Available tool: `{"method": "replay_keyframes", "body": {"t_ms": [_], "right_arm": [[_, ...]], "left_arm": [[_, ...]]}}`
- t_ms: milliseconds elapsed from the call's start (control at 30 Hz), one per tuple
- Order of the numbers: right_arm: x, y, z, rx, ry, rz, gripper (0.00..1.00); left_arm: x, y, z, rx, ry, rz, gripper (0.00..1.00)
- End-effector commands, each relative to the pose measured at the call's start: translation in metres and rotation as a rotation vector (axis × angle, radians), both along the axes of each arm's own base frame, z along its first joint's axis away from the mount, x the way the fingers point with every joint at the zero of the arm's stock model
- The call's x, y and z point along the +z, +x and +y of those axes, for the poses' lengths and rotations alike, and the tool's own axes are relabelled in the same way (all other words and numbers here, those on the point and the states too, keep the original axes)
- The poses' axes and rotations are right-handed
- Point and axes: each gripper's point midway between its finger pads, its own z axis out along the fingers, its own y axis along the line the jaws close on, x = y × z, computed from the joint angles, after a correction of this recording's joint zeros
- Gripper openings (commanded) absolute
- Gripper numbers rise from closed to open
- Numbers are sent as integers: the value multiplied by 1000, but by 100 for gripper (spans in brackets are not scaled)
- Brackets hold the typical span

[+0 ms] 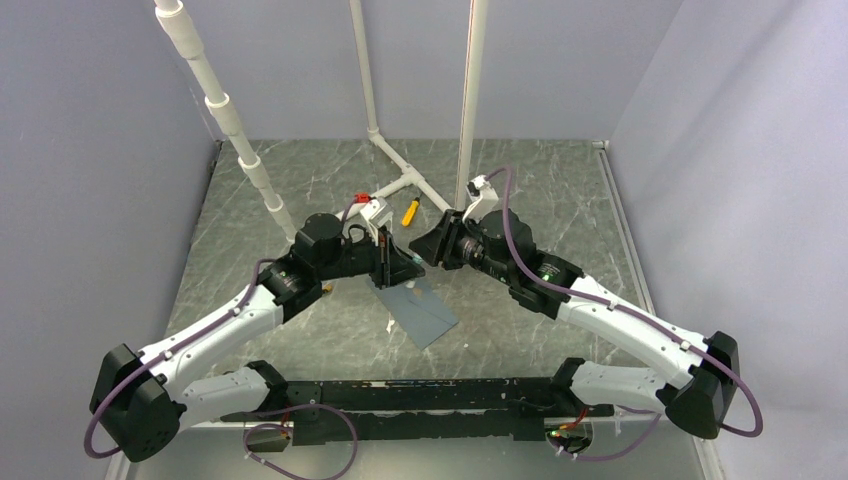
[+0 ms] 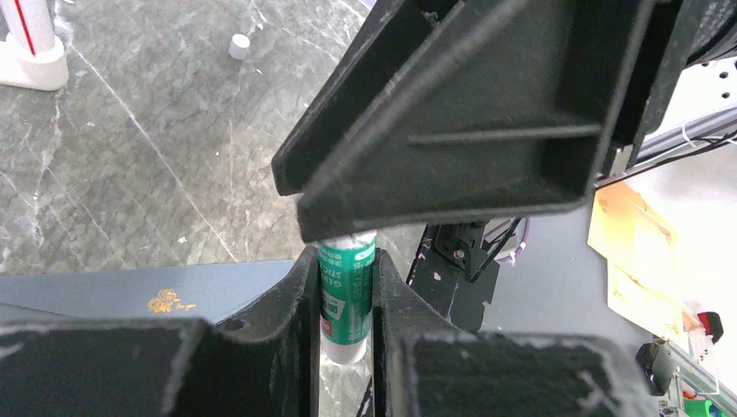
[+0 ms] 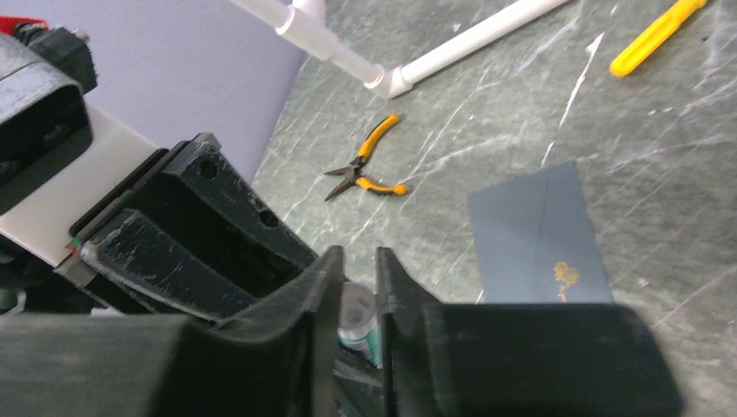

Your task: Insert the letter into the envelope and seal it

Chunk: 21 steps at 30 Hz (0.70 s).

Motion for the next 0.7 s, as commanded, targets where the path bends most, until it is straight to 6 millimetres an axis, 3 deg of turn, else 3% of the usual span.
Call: {"method": "replay_keyframes", "body": {"t_ms": [0,67,133,200,367,433,567,667], "right_arm": [[24,-14,5,76,57,-37,45],[25,-16,3,80,66,-45,54],[25,-18,5,92,65,-46,55],[23,-18,6,100,56,-39,47],[21,-21,5,111,55,-42,12],[24,-23,3,121,53,-68,3],[44,-38,0,248,33,-253,0],[64,-73,-1,484,54,-453,0]], "left_arm": [[39,0,-1,3,-68,-62,3],[40,-2,-1,-4,-72,-58,2],[40,-3,-2,-8,-77,-54,2],[42,-3,-1,-7,-82,-52,3],[48,-8,-2,-24,-102,-48,2],[51,-11,-2,-41,-114,-44,3],[60,-31,-5,-156,-138,-57,3],[69,-58,-6,-328,-161,-92,2]]}}
